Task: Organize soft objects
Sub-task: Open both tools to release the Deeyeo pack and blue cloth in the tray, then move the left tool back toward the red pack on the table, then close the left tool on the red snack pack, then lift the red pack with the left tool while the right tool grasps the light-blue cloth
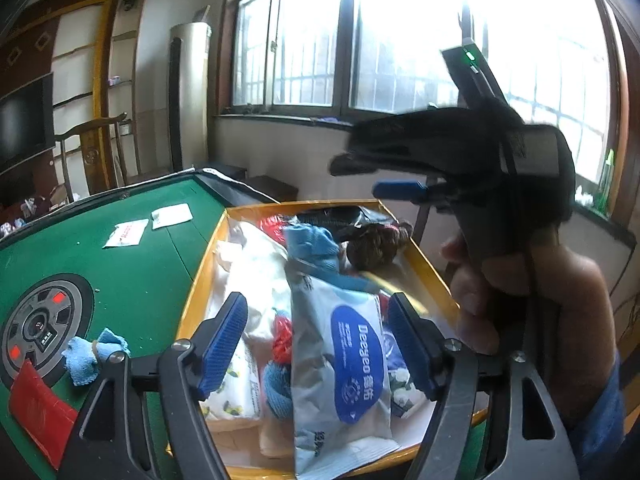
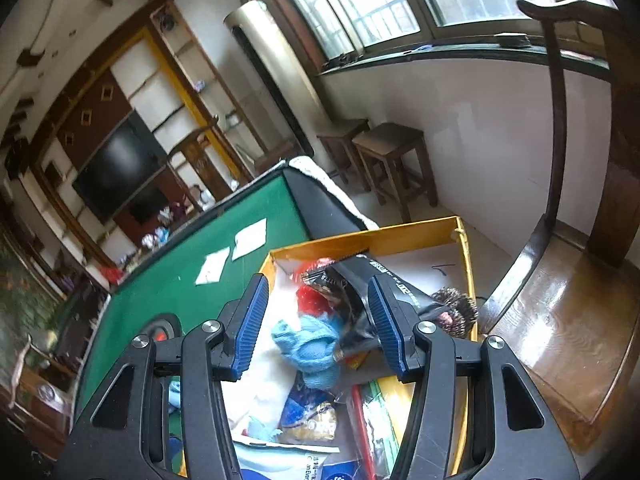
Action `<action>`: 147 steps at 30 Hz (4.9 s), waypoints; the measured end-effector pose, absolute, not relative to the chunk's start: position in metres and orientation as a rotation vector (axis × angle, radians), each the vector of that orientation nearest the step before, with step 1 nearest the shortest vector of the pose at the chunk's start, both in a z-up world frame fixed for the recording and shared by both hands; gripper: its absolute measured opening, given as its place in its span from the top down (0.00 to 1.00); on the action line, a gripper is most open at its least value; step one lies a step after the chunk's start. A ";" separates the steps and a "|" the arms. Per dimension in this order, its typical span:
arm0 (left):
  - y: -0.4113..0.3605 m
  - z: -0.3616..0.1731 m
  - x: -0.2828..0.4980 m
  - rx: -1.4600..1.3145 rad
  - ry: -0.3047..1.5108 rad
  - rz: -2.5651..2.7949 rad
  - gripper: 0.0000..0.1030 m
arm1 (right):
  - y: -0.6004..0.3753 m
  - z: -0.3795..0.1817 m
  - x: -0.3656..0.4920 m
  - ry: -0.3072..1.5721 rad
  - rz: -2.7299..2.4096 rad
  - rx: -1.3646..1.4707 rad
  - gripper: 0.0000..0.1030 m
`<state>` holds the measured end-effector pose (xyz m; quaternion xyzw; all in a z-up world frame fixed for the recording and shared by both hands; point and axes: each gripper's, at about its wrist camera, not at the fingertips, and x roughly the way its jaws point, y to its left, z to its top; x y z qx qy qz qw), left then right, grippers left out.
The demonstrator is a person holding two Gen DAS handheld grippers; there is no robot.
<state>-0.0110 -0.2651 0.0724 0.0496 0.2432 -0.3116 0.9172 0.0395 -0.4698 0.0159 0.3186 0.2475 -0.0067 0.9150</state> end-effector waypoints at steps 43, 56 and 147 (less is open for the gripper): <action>-0.086 0.021 0.089 -0.214 0.985 -0.286 0.29 | -0.457 0.018 0.045 0.468 0.094 0.659 0.49; -0.042 0.038 0.073 -0.201 1.037 -0.154 0.29 | -0.454 0.020 0.043 0.469 0.099 0.653 0.49; 0.007 0.002 0.102 -0.106 0.987 -0.086 0.42 | -0.165 -0.019 0.129 0.887 0.383 0.016 0.66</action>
